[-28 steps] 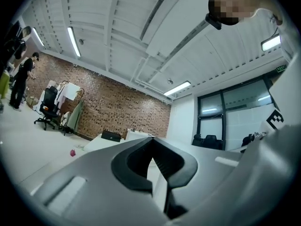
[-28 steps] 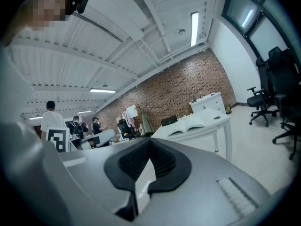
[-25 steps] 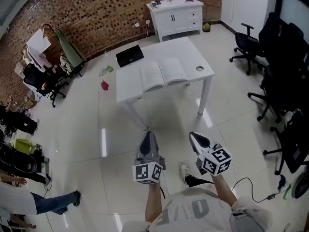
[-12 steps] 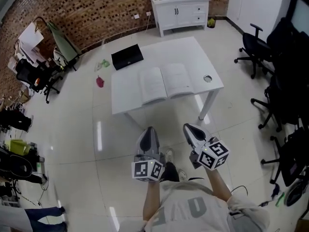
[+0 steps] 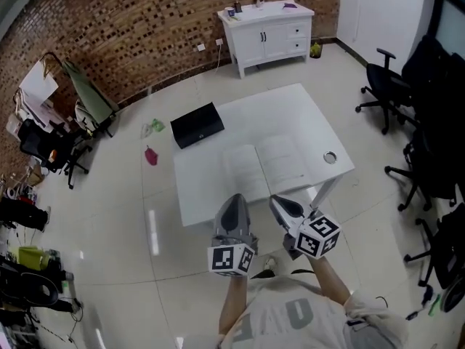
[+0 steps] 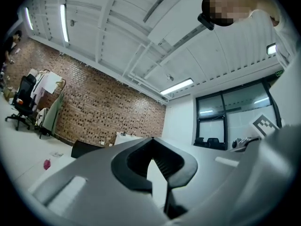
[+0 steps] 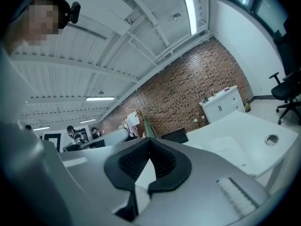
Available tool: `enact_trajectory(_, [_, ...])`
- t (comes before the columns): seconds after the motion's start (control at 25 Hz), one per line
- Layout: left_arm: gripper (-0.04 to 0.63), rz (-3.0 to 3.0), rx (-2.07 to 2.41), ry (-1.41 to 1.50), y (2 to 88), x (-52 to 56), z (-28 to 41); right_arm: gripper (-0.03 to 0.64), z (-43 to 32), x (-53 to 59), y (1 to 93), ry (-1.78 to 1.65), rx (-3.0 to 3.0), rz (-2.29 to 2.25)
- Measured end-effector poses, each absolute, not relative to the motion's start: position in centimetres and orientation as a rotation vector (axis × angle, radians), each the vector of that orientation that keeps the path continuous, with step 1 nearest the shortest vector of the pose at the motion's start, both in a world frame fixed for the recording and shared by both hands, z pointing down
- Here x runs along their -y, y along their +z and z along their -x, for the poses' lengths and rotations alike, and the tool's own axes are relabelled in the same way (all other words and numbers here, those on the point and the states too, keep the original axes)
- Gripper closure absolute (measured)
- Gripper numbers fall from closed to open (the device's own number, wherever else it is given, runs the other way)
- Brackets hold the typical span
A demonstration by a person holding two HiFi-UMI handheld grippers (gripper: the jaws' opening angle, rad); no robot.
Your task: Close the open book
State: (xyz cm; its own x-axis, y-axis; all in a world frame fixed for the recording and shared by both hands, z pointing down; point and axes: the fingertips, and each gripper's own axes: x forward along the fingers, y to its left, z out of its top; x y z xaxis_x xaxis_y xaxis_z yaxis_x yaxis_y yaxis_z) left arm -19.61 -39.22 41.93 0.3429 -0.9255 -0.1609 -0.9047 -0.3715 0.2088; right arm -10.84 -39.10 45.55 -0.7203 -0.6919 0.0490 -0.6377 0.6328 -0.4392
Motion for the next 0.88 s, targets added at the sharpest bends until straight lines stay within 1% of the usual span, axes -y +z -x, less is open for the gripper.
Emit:
enact_trajectory(0.12, [0.58,-2.509,1.691,-0.39,42.5,41.8,20.1,0.612,11.4,40.9,45.6,-0.667,-2.702,1.121])
enact_trajectory(0.28, [0.581,-2.496,1.675,-0.396,43.4,43.4,19.4,0.612,9.9,42.6,46.4,-0.75,-2.614,1.146])
enact_trajectory(0.6, [0.581,-2.483,1.737,-0.319,43.9,45.8,18.1,0.612,7.9,45.6,46.0,-0.641,-2.646,1.264])
enact_trajectory(0.8, [0.581,-2.455,1.769,-0.277,45.3,46.2,17.7,0.612,6.6,46.5,47.6,-0.698,-2.593,1.27])
enact_trajectory(0.88, [0.581,-2.418,1.794,-0.227,47.0,46.3,18.1,0.612,5.8,46.9,50.2,-0.844,-2.495,1.267])
